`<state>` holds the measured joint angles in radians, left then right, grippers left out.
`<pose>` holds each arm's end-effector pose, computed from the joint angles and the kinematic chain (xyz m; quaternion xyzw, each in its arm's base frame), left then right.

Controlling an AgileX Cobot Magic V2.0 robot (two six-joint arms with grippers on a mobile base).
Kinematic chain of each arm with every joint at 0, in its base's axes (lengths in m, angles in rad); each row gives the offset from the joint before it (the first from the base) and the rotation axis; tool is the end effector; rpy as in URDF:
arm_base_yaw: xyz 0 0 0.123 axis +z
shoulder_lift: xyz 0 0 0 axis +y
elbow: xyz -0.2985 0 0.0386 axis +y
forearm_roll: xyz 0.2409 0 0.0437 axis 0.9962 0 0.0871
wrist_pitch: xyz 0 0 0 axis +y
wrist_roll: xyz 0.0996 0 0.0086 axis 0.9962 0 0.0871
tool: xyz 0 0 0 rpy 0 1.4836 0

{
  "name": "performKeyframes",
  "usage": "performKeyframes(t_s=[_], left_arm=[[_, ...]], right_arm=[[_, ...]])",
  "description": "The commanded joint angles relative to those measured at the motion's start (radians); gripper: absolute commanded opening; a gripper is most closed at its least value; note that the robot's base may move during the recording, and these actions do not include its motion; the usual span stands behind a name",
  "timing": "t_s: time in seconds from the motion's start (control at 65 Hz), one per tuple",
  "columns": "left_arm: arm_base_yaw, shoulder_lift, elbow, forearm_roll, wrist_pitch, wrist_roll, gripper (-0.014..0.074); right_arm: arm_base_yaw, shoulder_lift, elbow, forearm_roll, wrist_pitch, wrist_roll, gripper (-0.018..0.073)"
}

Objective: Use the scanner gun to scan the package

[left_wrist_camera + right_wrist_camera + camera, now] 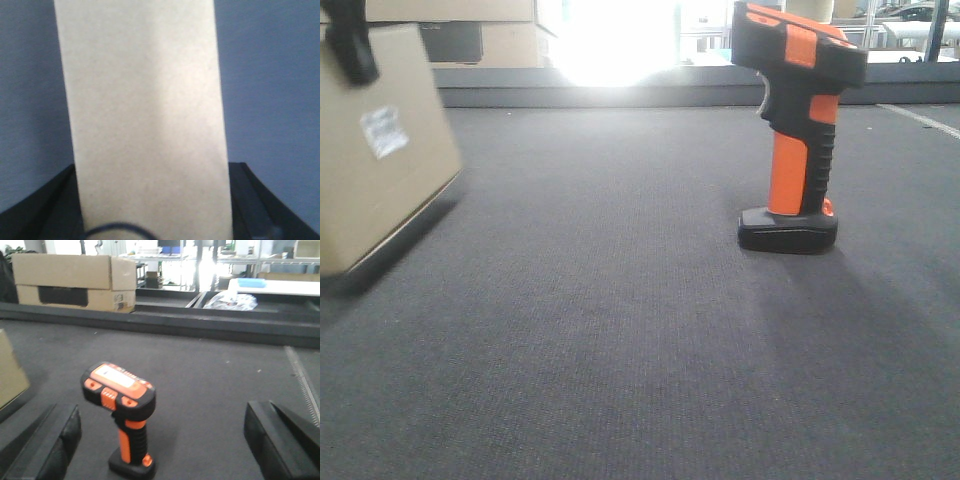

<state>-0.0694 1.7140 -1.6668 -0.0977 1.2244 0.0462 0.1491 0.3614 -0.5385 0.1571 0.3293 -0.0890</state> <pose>0.3596 -0.0342 0.3530 0.0492 0.9790 -0.0505 0.1912 0.0621 0.0145 0.3439 -0.0498 0.7267 0.0897 0.6793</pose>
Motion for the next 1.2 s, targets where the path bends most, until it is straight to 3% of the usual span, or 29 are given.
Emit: performKeyframes(t_s=[0.0,0.092,0.138,0.4,0.707,0.953,1.092,1.184], left_arm=[[0.018,-0.066,-0.014,-0.146,-0.003,0.033,-0.0111],[0.053,-0.106,-0.014,-0.301,-0.003,0.058,-0.0111],[0.067,-0.119,-0.01,-0.341,-0.003,0.058,-0.0111],[0.076,-0.142,0.01,-0.367,-0.003,0.058,-0.0111],[0.076,-0.142,0.044,-0.382,-0.003,0.058,-0.0111],[0.076,-0.142,0.07,-0.382,-0.003,0.058,-0.0111],[0.076,-0.142,0.07,-0.384,-0.003,0.058,-0.0111],[0.076,-0.142,0.07,-0.384,-0.003,0.058,-0.0111]], right_arm=[[0.033,0.006,-0.007,0.019,0.04,0.0,0.0569],[0.067,0.006,-0.007,0.049,0.093,0.0,0.0569],[0.089,0.006,-0.005,0.067,0.103,0.0,0.0569],[0.201,0.075,0.086,0.108,0.043,0.0,0.0569],[0.243,0.403,0.15,0.113,-0.402,0.0,0.0569],[0.253,0.747,0.148,0.248,-0.685,0.0,0.0508],[0.321,0.871,0.148,0.278,-0.825,0.0,0.0487],[0.378,0.933,0.143,0.363,-0.894,0.0,0.0487]])
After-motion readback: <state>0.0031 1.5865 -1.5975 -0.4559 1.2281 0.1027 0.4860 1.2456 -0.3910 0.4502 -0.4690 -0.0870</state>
